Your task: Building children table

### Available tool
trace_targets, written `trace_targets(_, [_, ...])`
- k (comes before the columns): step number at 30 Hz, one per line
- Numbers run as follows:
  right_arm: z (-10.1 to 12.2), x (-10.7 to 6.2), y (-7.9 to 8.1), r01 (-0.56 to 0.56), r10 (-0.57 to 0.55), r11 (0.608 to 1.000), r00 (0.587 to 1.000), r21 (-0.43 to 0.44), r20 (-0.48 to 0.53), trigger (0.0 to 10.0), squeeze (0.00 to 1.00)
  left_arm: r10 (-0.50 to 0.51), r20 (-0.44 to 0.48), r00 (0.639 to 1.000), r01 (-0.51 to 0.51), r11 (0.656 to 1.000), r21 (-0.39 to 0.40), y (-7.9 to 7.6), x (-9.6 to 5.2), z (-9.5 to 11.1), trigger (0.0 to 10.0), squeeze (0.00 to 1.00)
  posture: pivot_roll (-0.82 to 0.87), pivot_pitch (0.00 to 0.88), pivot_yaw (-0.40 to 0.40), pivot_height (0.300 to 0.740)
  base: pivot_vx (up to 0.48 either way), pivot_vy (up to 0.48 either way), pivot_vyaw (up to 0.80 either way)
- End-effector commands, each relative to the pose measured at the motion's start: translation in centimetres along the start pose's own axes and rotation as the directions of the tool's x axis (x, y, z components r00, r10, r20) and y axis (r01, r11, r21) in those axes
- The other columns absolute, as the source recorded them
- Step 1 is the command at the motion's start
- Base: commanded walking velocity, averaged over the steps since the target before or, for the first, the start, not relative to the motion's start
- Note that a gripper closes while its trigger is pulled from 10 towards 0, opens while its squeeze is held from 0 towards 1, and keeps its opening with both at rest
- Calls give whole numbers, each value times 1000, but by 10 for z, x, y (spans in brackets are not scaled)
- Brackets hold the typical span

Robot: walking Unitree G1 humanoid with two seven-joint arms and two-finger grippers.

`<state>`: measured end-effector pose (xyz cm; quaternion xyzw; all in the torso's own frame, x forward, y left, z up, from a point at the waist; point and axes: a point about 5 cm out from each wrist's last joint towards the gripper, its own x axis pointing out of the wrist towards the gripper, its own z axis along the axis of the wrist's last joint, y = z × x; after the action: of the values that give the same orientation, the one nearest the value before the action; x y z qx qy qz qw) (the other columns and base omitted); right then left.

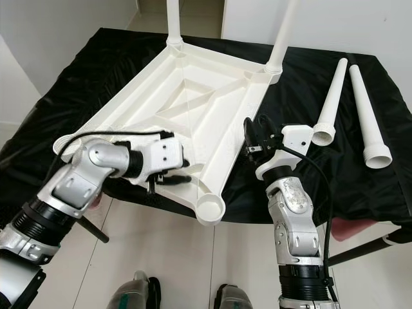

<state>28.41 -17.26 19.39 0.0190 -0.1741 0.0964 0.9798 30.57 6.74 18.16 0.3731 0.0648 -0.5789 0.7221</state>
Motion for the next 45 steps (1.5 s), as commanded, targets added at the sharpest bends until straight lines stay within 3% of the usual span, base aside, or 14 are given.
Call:
trace_targets(1, [2, -4, -5, 19, -19, 1000, 1000, -7, 9, 10000, 0, 72, -33, 997, -72, 997, 3, 0, 4, -7, 10000, 0, -6, 99, 17, 740, 0, 0, 0])
trace_targets(17, [2, -16, -7, 49, -49, 999, 999, -5, -6, 10000, 0, 160, -144, 977, -157, 987, 34, 4, 13, -25, 10000, 0, -27, 112, 32, 740, 0, 0, 0])
trace_targets(22, [3, -19, -6, 62, -62, 998, 998, 0, -8, 10000, 0, 222, -129, 966, -228, 973, -31, 12, 21, -22, 10000, 0, -41, 116, 43, 740, 0, 0, 0])
trace_targets(27, [4, -24, -6, 81, -81, 997, 997, 3, -8, 10000, 0, 316, -137, 939, -332, 936, -116, 22, 32, -23, 10000, 0, -57, 119, 51, 740, 0, 0, 0])
trace_targets(31, [4, -28, -2, 87, -87, 996, 996, 12, -16, 10000, 0, 430, -154, 890, -454, 870, -193, 42, 36, -18, 10000, 0, -64, 115, 54, 740, 0, 0, 0])
trace_targets(32, [4, -28, -2, 87, -87, 996, 996, 12, -16, 10000, 0, 430, -154, 890, -454, 870, -193, 42, 36, -18, 10000, 0, -64, 115, 54, 740, 0, 0, 0])
trace_targets(33, [4, -29, 0, 85, -84, 996, 996, 16, -19, 10000, 0, 465, -160, 871, -490, 844, -217, 48, 36, -16, 10000, 0, -67, 112, 58, 740, 0, 0, 0])
trace_targets(35, [4, -29, 0, 85, -84, 996, 996, 16, -19, 10000, 0, 465, -160, 871, -490, 844, -217, 48, 36, -16, 10000, 0, -67, 112, 58, 740, 0, 0, 0])
trace_targets(37, [4, -29, 1, 84, -84, 996, 996, 20, -20, 10000, 0, 502, -174, 847, -531, 812, -242, 56, 37, -14, 10000, 0, -69, 107, 61, 740, 0, 0, 0])
trace_targets(45, [4, -29, 3, 84, -83, 996, 996, 25, -21, 10000, 0, 551, -224, 804, -595, 748, -294, 70, 36, -16, 10000, 0, -73, 92, 65, 740, 0, 0, 0])
